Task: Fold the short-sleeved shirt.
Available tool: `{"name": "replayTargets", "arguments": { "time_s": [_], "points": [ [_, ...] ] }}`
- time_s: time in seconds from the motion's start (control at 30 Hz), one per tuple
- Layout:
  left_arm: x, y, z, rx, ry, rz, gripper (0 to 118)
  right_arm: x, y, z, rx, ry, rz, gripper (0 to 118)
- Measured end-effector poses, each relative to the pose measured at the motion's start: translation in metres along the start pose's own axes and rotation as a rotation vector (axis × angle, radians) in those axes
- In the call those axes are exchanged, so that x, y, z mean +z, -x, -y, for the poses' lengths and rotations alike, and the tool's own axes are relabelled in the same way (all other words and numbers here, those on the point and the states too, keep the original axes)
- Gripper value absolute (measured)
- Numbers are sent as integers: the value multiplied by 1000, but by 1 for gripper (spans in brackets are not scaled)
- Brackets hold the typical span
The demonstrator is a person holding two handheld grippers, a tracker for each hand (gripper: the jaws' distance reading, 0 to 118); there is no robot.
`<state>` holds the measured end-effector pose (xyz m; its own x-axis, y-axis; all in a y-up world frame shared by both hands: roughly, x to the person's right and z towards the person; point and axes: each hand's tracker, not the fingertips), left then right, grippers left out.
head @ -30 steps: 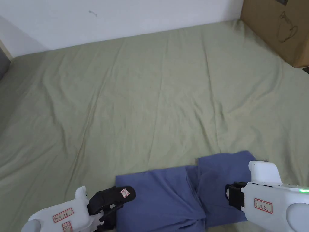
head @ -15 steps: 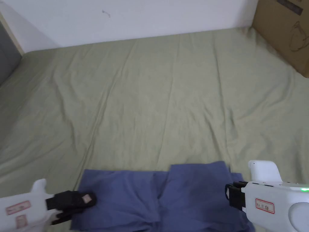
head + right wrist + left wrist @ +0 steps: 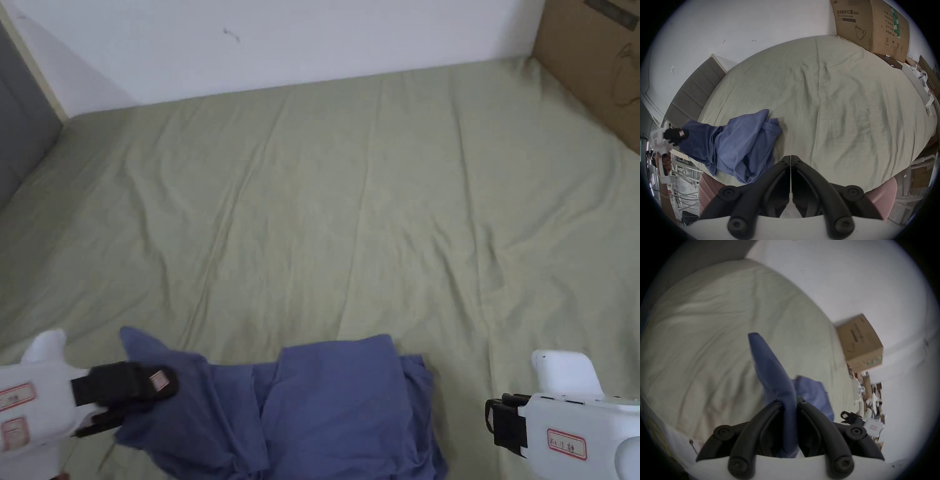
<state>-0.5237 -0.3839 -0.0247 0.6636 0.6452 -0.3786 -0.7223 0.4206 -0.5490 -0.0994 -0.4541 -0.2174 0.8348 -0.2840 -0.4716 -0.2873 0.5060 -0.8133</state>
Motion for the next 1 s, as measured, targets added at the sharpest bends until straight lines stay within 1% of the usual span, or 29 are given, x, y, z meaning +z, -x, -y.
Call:
{"name": "replayTargets", "arguments": {
  "time_s": [0.03,0.13,0.23,0.27,0.3,0.33,0.37,0.4,0.43,0.5,0.53,0.57,0.63,0.67,0.73,0.77,0.8,0.87,0.9,0.93,1.0],
  "points": [
    [-10,-13,-1,-22,3,24,11,1,-3,0,-4,-3,4,1],
    [-46,-65,10,-111,92,130,11,3,-14,0,-33,-8,9,1],
    [-90,-90,23,-175,178,159,13,7,-24,2,-54,-14,22,1],
    [-107,-91,27,-190,229,166,25,8,-27,2,-60,-13,25,1],
    [-128,-89,28,-186,277,175,50,8,-31,3,-69,-14,28,1],
    [-138,-100,37,-195,326,188,83,9,-35,4,-76,-14,32,1],
    [-152,-105,43,-201,362,197,113,10,-39,6,-85,-13,39,1],
    [-166,-99,45,-198,354,203,118,10,-41,7,-94,-12,44,1],
    [-172,-98,47,-204,350,202,117,10,-45,8,-104,-10,49,1],
    [-171,-91,45,-206,346,189,108,12,-50,10,-119,-11,51,1],
    [-169,-86,42,-209,346,177,98,12,-52,11,-126,-12,50,1],
    [-163,-87,47,-199,329,156,73,12,-53,11,-131,-10,49,1],
    [-152,-69,42,-190,267,115,12,11,-54,13,-130,-8,49,1],
    [-148,-72,47,-198,242,67,2,10,-54,13,-128,-6,50,1],
    [-146,-54,47,-187,197,-45,1,8,-54,14,-126,-3,48,1],
    [-149,-48,49,-180,202,-99,1,7,-53,14,-128,-2,43,1],
    [-153,-52,53,-204,211,-144,1,5,-53,15,-129,-1,37,1],
    [-165,-53,64,-215,224,-96,1,0,-51,15,-131,5,30,1],
    [-173,-57,69,-192,265,-39,1,-2,-50,15,-130,9,27,1],
    [-181,-66,74,-172,290,-13,1,-3,-49,15,-129,13,24,1],
    [-202,-80,84,-214,332,2,1,-2,-48,15,-127,13,22,1]
  ]
}}
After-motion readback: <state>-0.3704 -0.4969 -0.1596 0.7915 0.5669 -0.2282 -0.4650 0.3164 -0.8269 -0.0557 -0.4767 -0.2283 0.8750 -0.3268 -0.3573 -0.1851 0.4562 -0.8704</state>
